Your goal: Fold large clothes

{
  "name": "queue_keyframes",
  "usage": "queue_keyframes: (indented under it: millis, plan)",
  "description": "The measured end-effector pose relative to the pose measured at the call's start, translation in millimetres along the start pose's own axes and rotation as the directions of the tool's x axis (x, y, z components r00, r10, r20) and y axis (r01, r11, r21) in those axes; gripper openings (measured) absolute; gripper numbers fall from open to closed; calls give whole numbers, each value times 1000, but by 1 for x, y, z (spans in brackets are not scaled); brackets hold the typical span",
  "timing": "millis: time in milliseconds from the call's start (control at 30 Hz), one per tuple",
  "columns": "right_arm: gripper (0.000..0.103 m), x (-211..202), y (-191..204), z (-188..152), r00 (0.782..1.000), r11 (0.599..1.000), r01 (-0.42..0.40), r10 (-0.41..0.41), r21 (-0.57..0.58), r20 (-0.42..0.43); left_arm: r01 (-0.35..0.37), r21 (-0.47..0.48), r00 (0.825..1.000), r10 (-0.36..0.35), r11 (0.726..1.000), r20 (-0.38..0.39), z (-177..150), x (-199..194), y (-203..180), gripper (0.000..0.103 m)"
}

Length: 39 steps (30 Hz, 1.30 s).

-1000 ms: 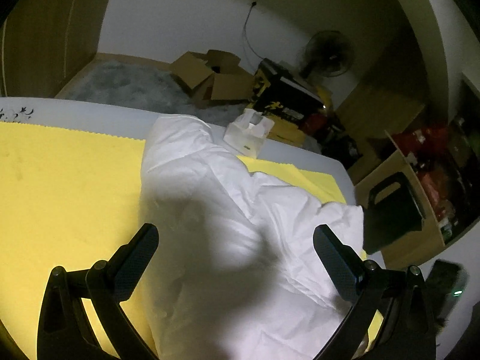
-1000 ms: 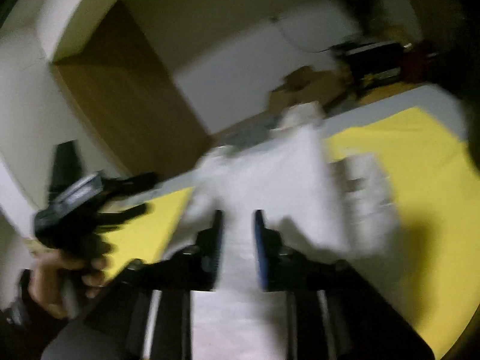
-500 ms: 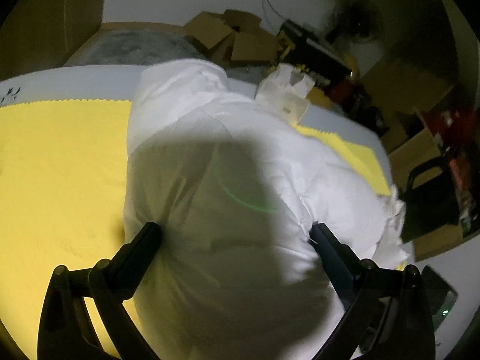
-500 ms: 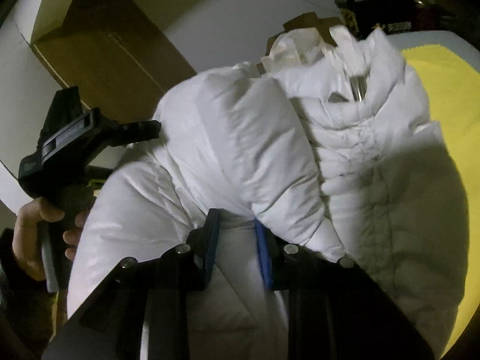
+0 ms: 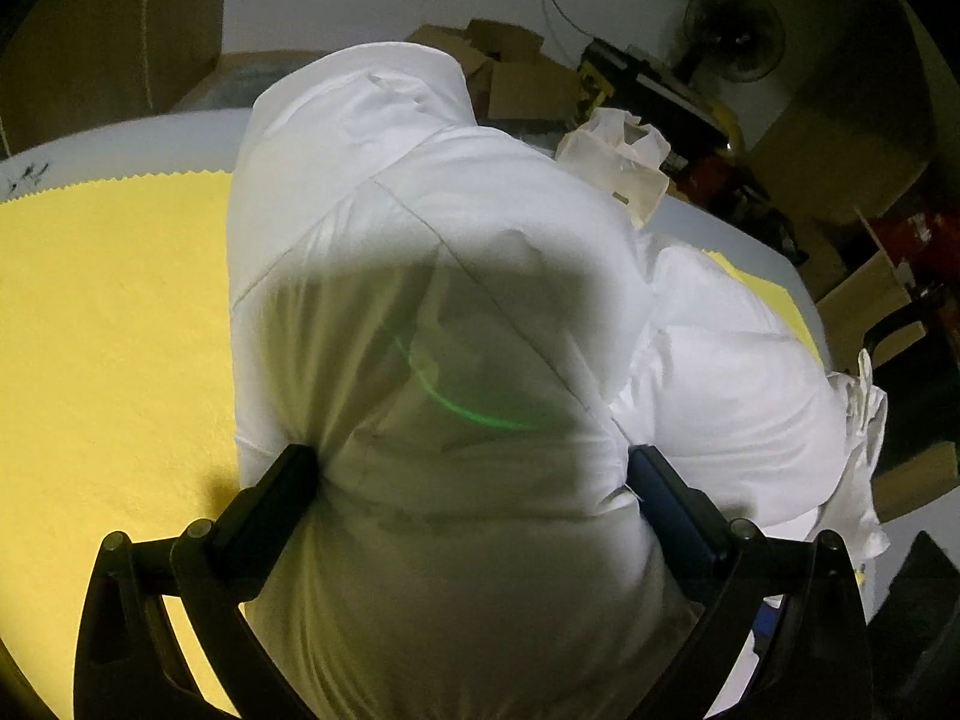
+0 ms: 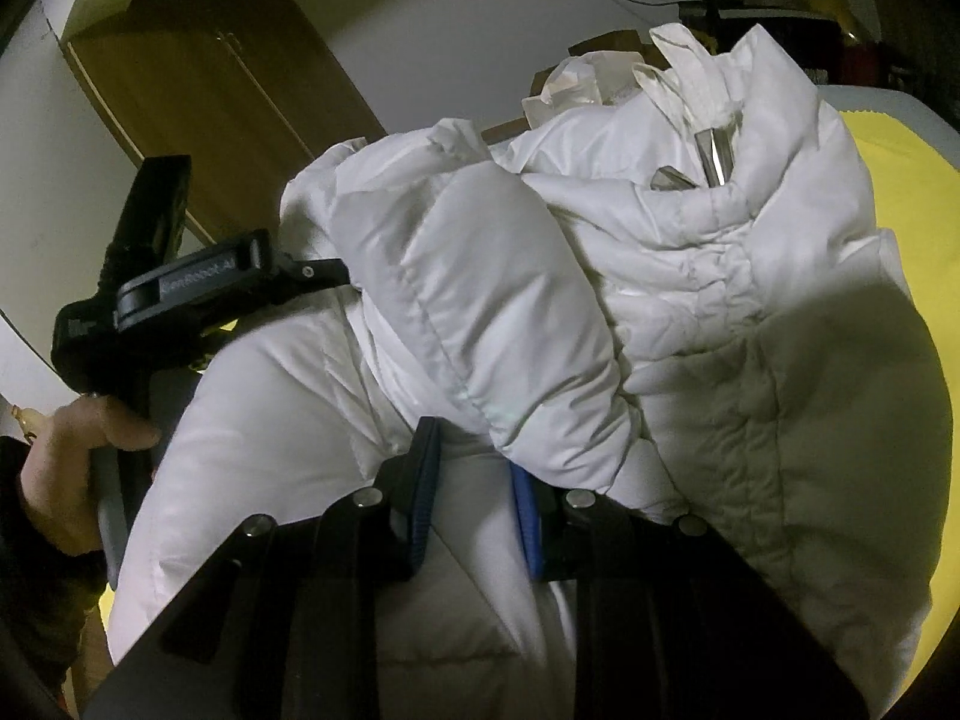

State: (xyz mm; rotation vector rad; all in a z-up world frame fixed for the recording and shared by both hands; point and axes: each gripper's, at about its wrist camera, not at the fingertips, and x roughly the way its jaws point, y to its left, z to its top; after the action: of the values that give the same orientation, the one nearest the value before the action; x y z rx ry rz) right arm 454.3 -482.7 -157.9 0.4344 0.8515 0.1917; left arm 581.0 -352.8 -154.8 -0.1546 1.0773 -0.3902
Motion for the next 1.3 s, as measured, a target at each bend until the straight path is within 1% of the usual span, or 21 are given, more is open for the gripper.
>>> queue_keyframes:
  millis: [33, 67, 133, 300, 567, 700, 767, 833, 867, 900, 933, 967, 1000, 1067, 1100, 1133, 1200, 1300]
  plan:
    - [23, -1, 0, 0, 1000, 1000, 2, -2, -3, 2, -1, 1, 1000, 1, 1000, 13, -2, 0, 0, 103]
    - [23, 14, 4, -11, 1000, 1000, 6, -6, -7, 3, -4, 2, 1000, 4, 1000, 25, -4, 0, 1, 103]
    - [23, 15, 4, -8, 1000, 1000, 15, -15, -16, 4, -12, 6, 999, 12, 1000, 37, -6, 0, 0, 103]
    - [23, 10, 9, -13, 1000, 999, 27, -27, -29, 2, -34, 21, 998, 33, 999, 50, -8, 3, -2, 103]
    - [23, 9, 11, -13, 999, 999, 34, -33, -32, 7, -29, 20, 998, 28, 999, 62, -6, 6, -2, 103]
    - [25, 5, 18, -11, 997, 996, 73, -73, -49, 12, -13, 19, 998, 12, 1000, 66, -9, -4, 0, 103]
    - [27, 0, 27, -10, 992, 989, 123, -122, -80, 13, -13, 40, 997, 11, 999, 72, -9, -11, -3, 103]
    - [38, -11, 35, -10, 988, 985, 153, -152, -74, 22, -28, 56, 996, 23, 998, 85, -10, -15, -7, 103]
    - [67, -23, 41, -12, 989, 987, 145, -142, -63, 45, -34, 61, 996, 29, 998, 87, -10, -15, -8, 103]
    - [99, -33, 46, -13, 991, 991, 119, -116, -59, 64, -36, 63, 996, 31, 997, 87, -10, -15, -9, 103]
    - [102, -47, 54, -17, 992, 994, 88, -81, -67, 92, -38, 63, 996, 32, 997, 86, -10, -14, -9, 103]
    - [103, -60, 63, -22, 991, 993, 79, -67, -93, 119, -38, 63, 996, 32, 997, 87, -11, -13, -9, 103]
    - [103, -65, 69, -26, 989, 989, 93, -80, -111, 121, -37, 63, 996, 32, 997, 88, -11, -13, -9, 103]
    - [102, -60, 79, -38, 992, 978, 123, -117, -168, 50, -28, 61, 996, 23, 998, 88, -12, -12, -8, 103]
    - [102, -50, 81, -45, 985, 964, 173, -174, -200, 13, -24, 62, 996, 19, 998, 89, -12, -12, -8, 103]
    - [102, -42, 81, -54, 977, 951, 213, -214, -225, 20, -22, 64, 996, 16, 998, 93, -12, -13, -8, 103]
    - [101, -30, 77, -64, 970, 941, 240, -240, -238, 29, -10, 65, 995, 3, 998, 101, -13, -13, -6, 103]
    - [102, -12, 81, -72, 955, 916, 292, -296, -275, 28, 4, 52, 994, -10, 999, 113, -15, -12, -1, 103]
